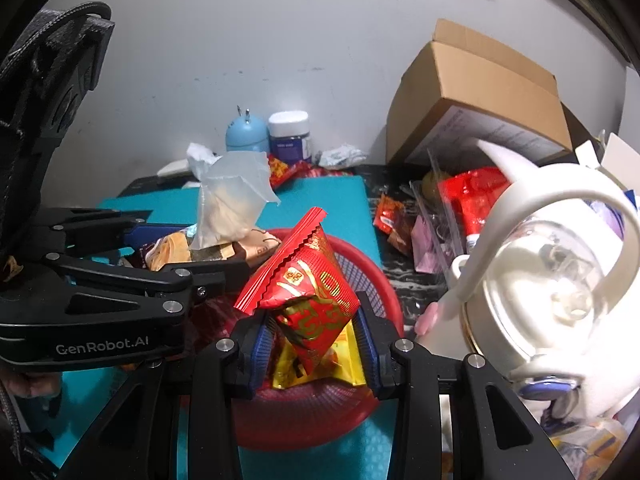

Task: Organize snacks
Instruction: 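Open both tools to drop the zip bag and packet into the basket, then move both open tools back over the remaining snacks on the mat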

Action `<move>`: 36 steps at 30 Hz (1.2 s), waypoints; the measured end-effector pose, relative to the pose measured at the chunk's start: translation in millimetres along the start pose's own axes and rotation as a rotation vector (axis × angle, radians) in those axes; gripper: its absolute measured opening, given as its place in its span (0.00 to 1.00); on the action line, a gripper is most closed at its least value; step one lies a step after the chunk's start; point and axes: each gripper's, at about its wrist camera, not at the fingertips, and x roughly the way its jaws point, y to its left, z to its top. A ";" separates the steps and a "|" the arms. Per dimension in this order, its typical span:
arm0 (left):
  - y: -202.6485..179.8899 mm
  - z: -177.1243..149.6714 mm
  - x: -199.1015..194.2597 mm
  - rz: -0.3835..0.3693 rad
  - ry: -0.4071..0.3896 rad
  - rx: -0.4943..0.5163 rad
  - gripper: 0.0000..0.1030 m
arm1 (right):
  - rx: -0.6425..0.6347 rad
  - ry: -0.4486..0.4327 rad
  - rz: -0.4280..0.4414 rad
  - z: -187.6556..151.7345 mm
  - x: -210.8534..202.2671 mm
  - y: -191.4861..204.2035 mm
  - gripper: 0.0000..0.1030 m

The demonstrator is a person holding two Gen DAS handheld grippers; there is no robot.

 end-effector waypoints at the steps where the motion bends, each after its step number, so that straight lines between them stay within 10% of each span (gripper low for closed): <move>1: 0.0 -0.3 1.5 0.000 0.005 0.003 0.50 | -0.003 0.004 -0.003 -0.3 1.8 0.2 0.36; 6: 0.2 0.5 9.4 0.027 0.047 0.017 0.52 | -0.013 0.021 -0.008 -1.5 8.4 2.3 0.37; 9: 1.6 -0.6 10.7 0.063 0.051 0.019 0.58 | -0.004 0.029 -0.027 -0.9 11.1 1.3 0.58; 36: 8.0 -17.8 -86.7 0.161 -0.097 -0.068 0.63 | -0.045 -0.058 -0.002 14.8 -57.5 30.2 0.59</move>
